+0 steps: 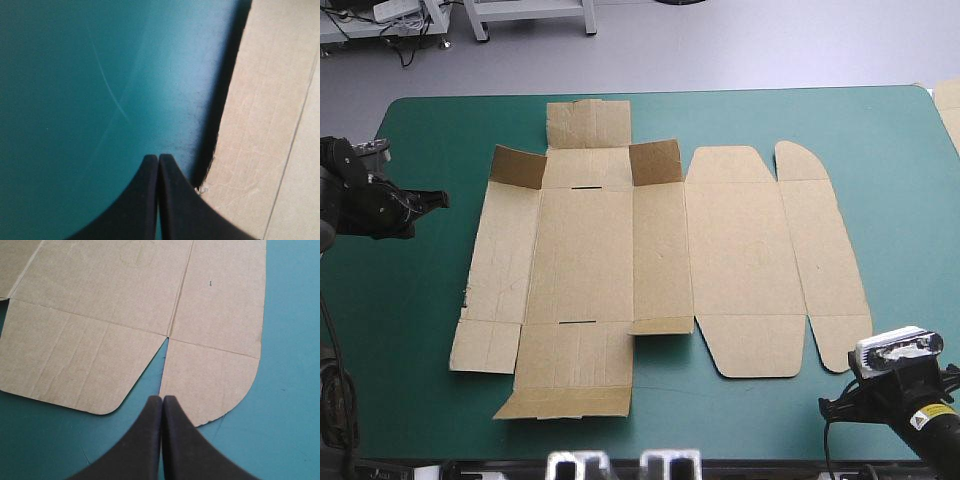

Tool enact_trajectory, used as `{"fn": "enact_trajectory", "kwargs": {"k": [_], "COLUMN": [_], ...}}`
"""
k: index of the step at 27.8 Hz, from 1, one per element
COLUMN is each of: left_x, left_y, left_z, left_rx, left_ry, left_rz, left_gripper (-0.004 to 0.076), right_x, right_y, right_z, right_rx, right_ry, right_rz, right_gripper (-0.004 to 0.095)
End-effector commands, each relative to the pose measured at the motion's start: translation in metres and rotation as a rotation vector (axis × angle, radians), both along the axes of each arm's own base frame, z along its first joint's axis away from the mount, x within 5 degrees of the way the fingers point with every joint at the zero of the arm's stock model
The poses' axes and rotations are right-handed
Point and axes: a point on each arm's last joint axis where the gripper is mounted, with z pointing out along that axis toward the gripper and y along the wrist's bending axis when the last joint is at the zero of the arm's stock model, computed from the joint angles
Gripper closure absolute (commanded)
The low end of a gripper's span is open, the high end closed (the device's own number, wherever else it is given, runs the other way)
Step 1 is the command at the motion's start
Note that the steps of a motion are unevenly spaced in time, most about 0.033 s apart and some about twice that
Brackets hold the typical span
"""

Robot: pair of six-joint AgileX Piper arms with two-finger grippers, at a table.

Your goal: Fold the box

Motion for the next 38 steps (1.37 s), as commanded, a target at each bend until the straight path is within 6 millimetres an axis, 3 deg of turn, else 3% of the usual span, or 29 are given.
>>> {"fn": "enact_trajectory", "kwargs": {"k": [1,2,6,9,14,25,32,38], "left_x": [-0.003,0.0,0.006,0.007,0.004,-0.017,-0.012,-0.009], "left_y": [-0.005,-0.007,-0.011,-0.009,-0.008,-0.025,-0.038,-0.04], "left_z": [0.009,0.007,0.001,-0.001,-0.009,-0.086,-0.098,-0.097], "left_rx": [-0.054,-0.071,-0.127,-0.115,-0.098,-0.229,-0.35,-0.374], "left_ry": [0.013,0.015,0.022,0.03,0.065,0.22,0.095,0.048], "left_rz": [-0.027,-0.06,-0.087,-0.079,-0.084,-0.269,-0.273,-0.267], "left_gripper": [0.0673,0.0637,0.0269,0.0127,0.0122,0.0122,0.0122,0.0122], "right_x": [0.004,0.004,0.004,0.004,0.004,0.004,0.004,0.004], "right_y": [0.0,0.0,0.0,0.0,0.0,0.0,0.0,0.0], "right_z": [0.012,0.012,0.012,0.012,0.012,0.012,0.012,0.012], "right_rx": [0.014,0.014,0.014,0.014,0.014,0.016,0.016,0.016], "right_ry": [-0.077,-0.077,-0.077,-0.077,-0.077,-0.077,-0.077,-0.077], "right_rz": [-0.007,-0.007,-0.007,-0.007,-0.007,-0.008,-0.008,-0.008], "right_gripper": [0.0921,0.0921,0.0921,0.0921,0.0921,0.0921,0.0921,0.0921]}}
